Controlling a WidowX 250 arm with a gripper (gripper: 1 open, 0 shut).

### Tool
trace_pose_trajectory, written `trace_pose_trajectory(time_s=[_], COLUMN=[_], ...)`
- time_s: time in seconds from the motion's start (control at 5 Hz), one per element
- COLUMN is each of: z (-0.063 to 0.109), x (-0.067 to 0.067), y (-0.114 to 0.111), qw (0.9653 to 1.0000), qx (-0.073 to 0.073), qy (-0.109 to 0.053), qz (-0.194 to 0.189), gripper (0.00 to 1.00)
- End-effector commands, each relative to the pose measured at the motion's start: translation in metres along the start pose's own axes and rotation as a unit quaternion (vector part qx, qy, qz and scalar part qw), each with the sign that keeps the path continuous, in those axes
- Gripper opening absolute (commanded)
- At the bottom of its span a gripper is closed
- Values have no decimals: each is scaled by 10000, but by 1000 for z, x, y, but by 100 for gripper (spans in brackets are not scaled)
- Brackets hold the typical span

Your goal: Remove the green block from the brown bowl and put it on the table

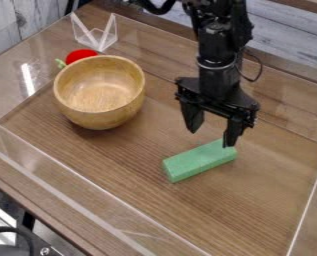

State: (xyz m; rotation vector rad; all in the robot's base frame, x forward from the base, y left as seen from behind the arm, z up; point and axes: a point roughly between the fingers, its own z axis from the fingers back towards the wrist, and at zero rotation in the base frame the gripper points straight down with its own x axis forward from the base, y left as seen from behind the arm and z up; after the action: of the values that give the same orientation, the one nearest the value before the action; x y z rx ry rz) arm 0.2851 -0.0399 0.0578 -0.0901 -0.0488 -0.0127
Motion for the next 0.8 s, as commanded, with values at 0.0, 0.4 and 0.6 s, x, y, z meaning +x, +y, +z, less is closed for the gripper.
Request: trace_pose_trajectory(time_s=[0.0,0.4,0.6], z=[13,27,31], x=[-1,-1,-6], y=[3,-3,-5], qw=[9998,10000,9999], qx=[-16,0,5], qy=[-210,-91,-15], qz=[68,41,-170], gripper=[100,100,100])
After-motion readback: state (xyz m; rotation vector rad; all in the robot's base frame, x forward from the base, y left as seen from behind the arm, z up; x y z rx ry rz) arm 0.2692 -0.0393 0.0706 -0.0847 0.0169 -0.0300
